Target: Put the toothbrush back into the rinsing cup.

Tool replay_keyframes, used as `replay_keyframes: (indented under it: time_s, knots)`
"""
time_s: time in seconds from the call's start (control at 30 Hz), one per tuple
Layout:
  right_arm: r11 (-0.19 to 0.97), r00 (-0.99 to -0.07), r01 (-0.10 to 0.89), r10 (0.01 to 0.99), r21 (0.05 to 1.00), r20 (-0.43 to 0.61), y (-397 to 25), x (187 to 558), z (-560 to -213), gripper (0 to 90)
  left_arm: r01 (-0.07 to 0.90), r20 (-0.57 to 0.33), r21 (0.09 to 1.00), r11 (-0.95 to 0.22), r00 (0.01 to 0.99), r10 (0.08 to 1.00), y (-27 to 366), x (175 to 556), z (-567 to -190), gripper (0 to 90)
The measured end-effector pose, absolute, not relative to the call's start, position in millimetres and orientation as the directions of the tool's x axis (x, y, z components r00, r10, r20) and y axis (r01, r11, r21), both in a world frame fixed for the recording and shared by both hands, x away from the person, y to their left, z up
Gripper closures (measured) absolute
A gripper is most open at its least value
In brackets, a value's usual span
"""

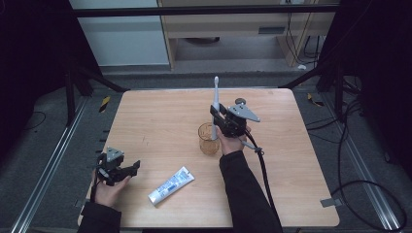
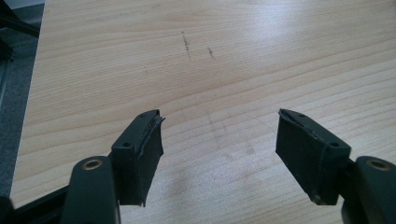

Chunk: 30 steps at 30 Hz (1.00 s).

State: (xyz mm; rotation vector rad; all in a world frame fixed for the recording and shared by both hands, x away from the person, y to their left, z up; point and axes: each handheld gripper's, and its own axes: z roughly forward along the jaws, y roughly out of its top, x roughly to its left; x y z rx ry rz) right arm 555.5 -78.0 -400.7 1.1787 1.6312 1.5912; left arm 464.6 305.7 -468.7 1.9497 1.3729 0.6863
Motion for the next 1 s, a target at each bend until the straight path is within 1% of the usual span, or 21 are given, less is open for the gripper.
replay_keyframes:
  time_s: [0.67,1.0]
  knots:
    - [-0.027,-0.464,0.288,0.870,0.957,0.164,-83,550,-421,67.3,0.611,0.052,0.752,-0.246,0.318,0.947,305,465,-469,30.6]
    - [0.040,-0.484,0.314,0.866,0.948,0.124,-79,549,-429,67.2,0.611,0.052,0.753,-0.246,0.318,0.947,304,465,-469,30.6]
